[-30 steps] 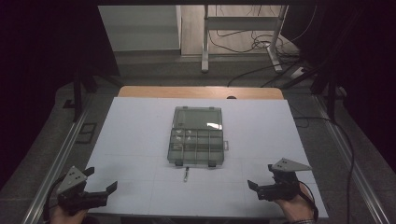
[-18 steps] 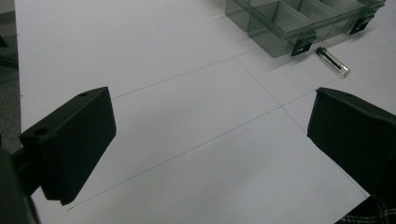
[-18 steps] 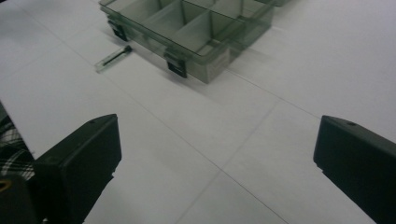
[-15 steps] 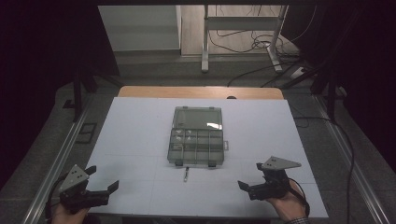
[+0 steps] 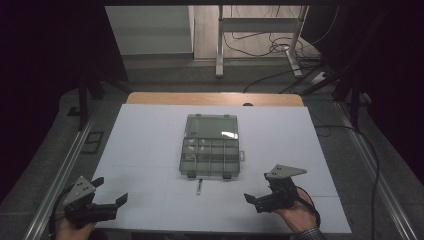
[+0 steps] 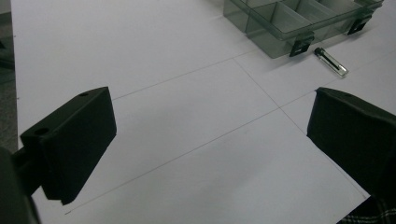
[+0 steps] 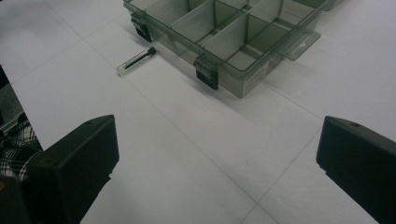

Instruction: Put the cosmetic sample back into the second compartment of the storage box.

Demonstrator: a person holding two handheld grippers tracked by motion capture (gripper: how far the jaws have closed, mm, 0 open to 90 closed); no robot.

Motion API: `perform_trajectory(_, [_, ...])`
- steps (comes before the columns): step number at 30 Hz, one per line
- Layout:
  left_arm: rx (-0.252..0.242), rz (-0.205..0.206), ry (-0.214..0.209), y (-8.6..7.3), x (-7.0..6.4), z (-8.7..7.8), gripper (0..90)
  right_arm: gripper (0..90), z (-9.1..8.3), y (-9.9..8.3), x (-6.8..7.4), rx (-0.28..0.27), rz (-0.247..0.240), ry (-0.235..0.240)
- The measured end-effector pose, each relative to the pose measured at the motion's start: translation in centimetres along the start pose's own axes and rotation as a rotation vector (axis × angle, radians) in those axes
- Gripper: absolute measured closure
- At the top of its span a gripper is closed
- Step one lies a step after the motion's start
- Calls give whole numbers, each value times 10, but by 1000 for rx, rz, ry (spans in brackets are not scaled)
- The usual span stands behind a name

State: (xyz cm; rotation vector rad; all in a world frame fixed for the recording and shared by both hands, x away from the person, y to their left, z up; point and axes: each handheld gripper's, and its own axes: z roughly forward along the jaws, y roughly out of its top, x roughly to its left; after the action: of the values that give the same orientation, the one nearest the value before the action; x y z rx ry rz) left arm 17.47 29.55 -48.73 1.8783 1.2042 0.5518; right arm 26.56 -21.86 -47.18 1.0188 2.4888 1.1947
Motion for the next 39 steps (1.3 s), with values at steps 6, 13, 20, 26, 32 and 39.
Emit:
perform_trajectory(6, [1, 3, -2, 0, 0, 0, 21, 1, 9, 8, 4, 10, -16, 26])
perform_trajectory(13, [-1, 2, -2, 0, 0, 0, 21, 14, 19, 15, 10, 14, -33, 54])
perform_trajectory(20, [-2, -1, -3, 0, 0, 0, 21, 0, 35, 23, 20, 26, -45, 62])
perform_trajectory(26, [-4, -2, -5, 0, 0, 0, 21, 0, 45, 27, 25, 44, -58, 61])
perform_trajectory(32, [-4, 1, -5, 0, 0, 0, 21, 0, 53, 31, 29, 95, -60, 57])
perform_trajectory(39, [-4, 4, -6, 0, 0, 0, 20, 0, 61, 37, 37, 126, -70, 32])
